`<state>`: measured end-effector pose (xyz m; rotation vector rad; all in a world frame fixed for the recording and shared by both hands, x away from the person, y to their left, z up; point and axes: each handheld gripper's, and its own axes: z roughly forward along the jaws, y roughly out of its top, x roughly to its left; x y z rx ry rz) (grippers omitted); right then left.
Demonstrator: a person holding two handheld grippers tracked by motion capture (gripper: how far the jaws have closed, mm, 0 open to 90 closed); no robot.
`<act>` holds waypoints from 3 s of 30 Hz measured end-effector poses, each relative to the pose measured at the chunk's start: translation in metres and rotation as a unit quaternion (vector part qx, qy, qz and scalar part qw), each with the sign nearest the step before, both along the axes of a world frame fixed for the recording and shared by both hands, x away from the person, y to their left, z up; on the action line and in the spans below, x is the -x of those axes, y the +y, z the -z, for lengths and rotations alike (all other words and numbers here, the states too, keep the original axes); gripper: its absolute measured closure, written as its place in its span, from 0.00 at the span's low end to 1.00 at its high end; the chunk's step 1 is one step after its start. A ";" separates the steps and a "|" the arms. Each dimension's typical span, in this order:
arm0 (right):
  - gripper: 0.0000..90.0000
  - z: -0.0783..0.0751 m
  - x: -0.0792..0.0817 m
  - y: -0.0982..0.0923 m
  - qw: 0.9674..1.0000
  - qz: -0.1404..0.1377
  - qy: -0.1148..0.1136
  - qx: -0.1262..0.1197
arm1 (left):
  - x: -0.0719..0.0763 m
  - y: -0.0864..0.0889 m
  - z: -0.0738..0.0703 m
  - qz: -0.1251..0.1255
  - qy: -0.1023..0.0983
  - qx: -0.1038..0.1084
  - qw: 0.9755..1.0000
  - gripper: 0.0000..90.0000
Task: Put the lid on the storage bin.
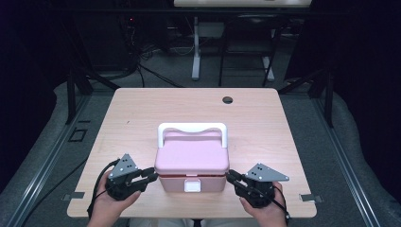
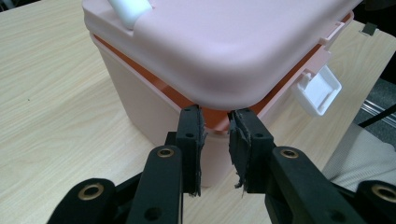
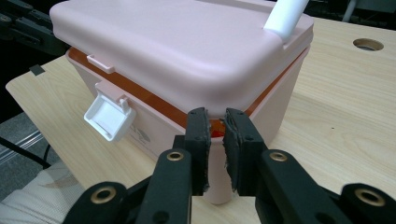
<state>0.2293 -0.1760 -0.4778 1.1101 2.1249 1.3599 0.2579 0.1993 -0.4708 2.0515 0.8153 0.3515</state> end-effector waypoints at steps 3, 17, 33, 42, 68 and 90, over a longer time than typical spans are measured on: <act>0.88 0.000 0.000 0.000 1.000 0.001 0.001 0.001 | 0.000 0.002 0.000 -0.003 0.001 0.000 1.000 0.82; 0.88 0.002 -0.002 -0.002 1.000 0.005 0.001 0.003 | -0.002 0.015 -0.005 -0.021 -0.008 0.012 1.000 0.84; 0.88 0.001 -0.004 -0.006 1.000 0.011 0.003 0.000 | -0.006 0.018 -0.002 -0.028 -0.005 0.020 0.999 0.79; 0.88 0.001 -0.006 -0.012 1.000 0.022 -0.001 -0.006 | -0.008 0.022 -0.002 -0.036 -0.006 0.027 0.999 0.74; 0.83 -0.019 -0.036 -0.024 0.999 0.051 -0.004 -0.017 | -0.042 0.033 -0.010 -0.078 -0.011 0.020 0.997 0.58; 0.68 0.007 -0.061 -0.039 0.995 0.098 -0.006 -0.003 | -0.070 0.037 0.019 -0.096 -0.004 -0.002 0.995 0.51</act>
